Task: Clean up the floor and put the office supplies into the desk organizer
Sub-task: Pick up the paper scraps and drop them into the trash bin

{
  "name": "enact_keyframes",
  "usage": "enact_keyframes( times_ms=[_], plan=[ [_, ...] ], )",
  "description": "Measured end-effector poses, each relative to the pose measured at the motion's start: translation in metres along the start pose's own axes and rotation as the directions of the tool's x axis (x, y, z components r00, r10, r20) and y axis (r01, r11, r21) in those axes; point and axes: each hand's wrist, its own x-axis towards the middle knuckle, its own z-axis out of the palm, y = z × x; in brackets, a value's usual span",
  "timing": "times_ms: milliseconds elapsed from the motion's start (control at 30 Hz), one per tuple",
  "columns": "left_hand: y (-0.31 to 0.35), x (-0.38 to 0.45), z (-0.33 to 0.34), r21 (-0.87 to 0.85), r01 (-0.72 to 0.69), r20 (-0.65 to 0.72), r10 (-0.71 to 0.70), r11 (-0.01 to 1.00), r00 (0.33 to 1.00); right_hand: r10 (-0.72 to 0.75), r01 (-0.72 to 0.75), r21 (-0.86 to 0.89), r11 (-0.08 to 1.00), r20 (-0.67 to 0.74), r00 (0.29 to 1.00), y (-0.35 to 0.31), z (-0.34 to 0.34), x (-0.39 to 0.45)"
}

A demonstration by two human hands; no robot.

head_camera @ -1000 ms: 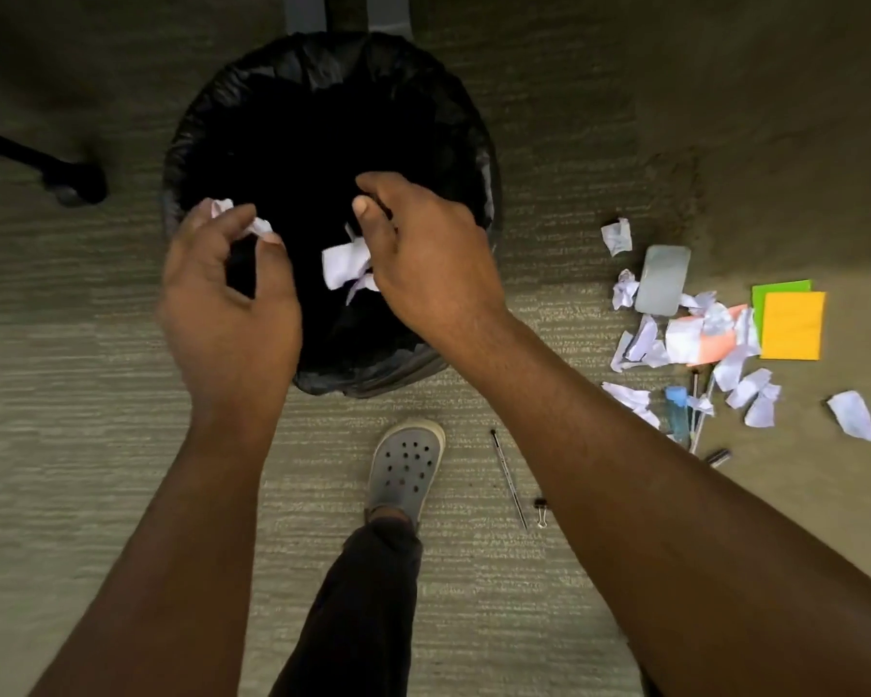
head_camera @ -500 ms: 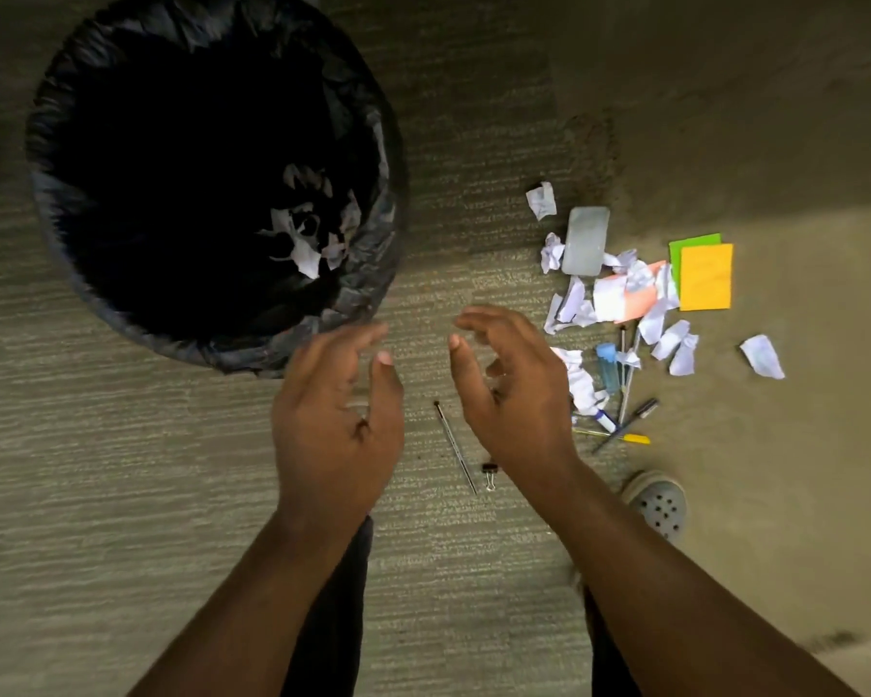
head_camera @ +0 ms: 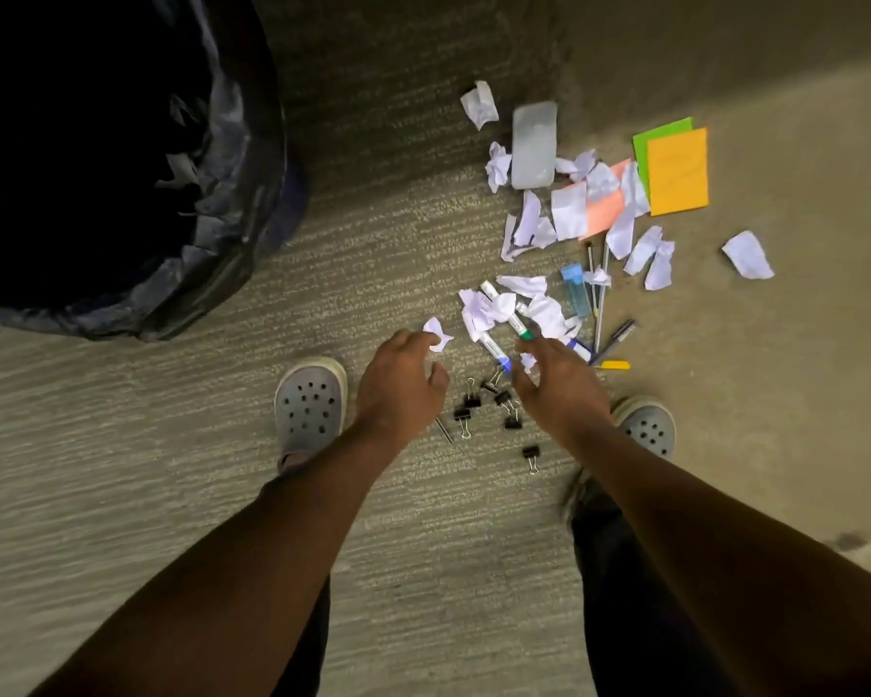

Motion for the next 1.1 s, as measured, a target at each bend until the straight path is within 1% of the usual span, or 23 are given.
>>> enact_keyframes(
  times_ms=[67,133,200,333,467,533,667,767,833,933,1033,1100],
  plan=[
    [-0.004,0.013,0.013,0.069,-0.012,0.058,0.008,0.998,0.998,0.011,-0.007,-0.054,0.999,0.076,0.997,0.005,0.006,0.011],
    [-0.010,0.026,0.023,0.138,-0.017,0.093,0.005,0.990,0.996,-0.012,0.023,-0.093,0.995,0.121,0.993,0.006,0.013,0.023],
    [-0.017,0.039,0.031,0.189,-0.017,0.111,-0.005,0.982,0.994,-0.043,0.053,-0.105,0.993,0.093,0.995,0.001,0.018,0.034],
    [-0.029,0.064,0.048,0.282,0.007,0.120,-0.043,0.959,0.992,-0.128,0.124,-0.121,0.985,-0.026,0.991,-0.008,0.038,0.063],
    [-0.033,0.078,0.066,0.326,-0.033,0.107,-0.002,0.945,0.994,-0.175,0.163,-0.261,0.952,-0.024,0.984,-0.018,0.058,0.084],
    [-0.037,0.081,0.074,0.326,-0.028,0.075,0.004,0.945,0.997,-0.182,0.171,-0.309,0.936,-0.009,0.983,-0.021,0.066,0.087],
    [-0.047,0.078,0.083,0.252,-0.022,0.028,0.016,0.967,0.999,-0.207,0.193,-0.434,0.880,0.016,0.978,-0.017,0.069,0.086],
    [-0.050,0.074,0.083,0.221,-0.043,0.006,0.043,0.974,0.999,-0.210,0.210,-0.471,0.857,0.054,0.976,-0.016,0.064,0.084],
    [-0.052,0.071,0.083,0.206,-0.046,0.002,0.047,0.977,0.999,-0.210,0.208,-0.468,0.859,0.050,0.977,-0.015,0.061,0.086],
    [-0.056,0.065,0.083,0.128,0.014,-0.004,-0.014,0.992,1.000,-0.214,0.215,-0.420,0.882,0.051,0.976,-0.013,0.058,0.091],
    [-0.062,0.056,0.080,0.073,0.037,-0.008,-0.036,0.997,0.999,-0.125,0.129,-0.233,0.964,0.031,0.992,-0.011,0.055,0.094],
    [-0.065,0.049,0.076,0.039,0.031,-0.025,-0.030,0.999,0.999,-0.064,0.064,-0.114,0.991,0.005,0.998,-0.010,0.051,0.093]
  ],
)
